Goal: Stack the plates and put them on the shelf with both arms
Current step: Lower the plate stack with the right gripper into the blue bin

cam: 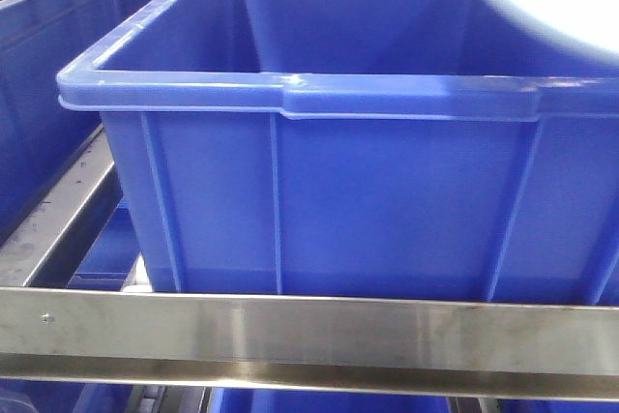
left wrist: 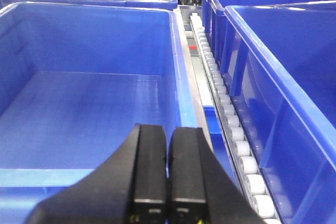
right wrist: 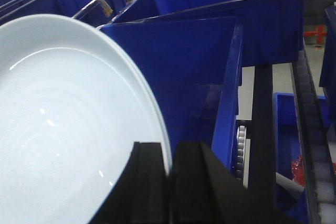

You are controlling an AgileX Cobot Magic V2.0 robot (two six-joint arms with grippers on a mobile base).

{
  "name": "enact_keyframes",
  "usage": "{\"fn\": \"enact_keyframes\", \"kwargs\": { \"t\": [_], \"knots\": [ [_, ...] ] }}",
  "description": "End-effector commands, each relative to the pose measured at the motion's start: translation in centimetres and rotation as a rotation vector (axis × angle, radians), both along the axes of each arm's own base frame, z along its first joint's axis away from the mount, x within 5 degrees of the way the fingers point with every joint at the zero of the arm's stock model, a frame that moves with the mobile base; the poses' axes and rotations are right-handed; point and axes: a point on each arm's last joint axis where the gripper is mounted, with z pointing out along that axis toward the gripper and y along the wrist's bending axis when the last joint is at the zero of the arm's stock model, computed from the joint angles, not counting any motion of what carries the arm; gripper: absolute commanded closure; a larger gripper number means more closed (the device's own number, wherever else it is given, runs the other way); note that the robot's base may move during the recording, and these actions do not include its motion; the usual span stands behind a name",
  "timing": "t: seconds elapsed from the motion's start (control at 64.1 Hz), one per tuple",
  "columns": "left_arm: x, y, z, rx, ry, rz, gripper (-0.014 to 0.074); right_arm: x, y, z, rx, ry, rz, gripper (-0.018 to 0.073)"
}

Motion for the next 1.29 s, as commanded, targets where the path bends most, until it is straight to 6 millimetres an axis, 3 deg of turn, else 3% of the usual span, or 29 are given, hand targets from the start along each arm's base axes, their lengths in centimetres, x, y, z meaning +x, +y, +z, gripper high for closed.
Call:
{"fn": "enact_keyframes", "kwargs": {
  "t": [0.0,0.249,0.452,0.67,0.811,1.045,1.278],
  "knots": [
    [0.0,0.3,1.8,-0.036,-0.099,0.028,0.0516,1.5,0.1,3.6,0.026,-0.107,-0.025,0.0504],
    [0.0,0.3,1.8,-0.036,-0.099,0.028,0.0516,8.4,2.3,5.9,0.006,0.004,0.027,0.0503],
    [0.0,0.3,1.8,-0.036,-0.099,0.028,0.0516,14.7,4.7,5.0,-0.013,0.078,0.051,0.0502],
    [0.0,0.3,1.8,-0.036,-0.099,0.028,0.0516,19.1,6.8,3.2,-0.028,0.127,0.069,0.0488],
    [0.0,0.3,1.8,-0.036,-0.099,0.028,0.0516,20.8,7.8,1.5,-0.025,0.173,0.078,0.0378],
    [0.0,0.3,1.8,-0.036,-0.099,0.028,0.0516,21.5,8.2,0.2,-0.009,0.221,0.076,0.0166],
    [0.0,0.3,1.8,-0.036,-0.099,0.028,0.0516,21.4,8.2,0.3,-0.009,0.223,0.078,0.0164]
  ]
}}
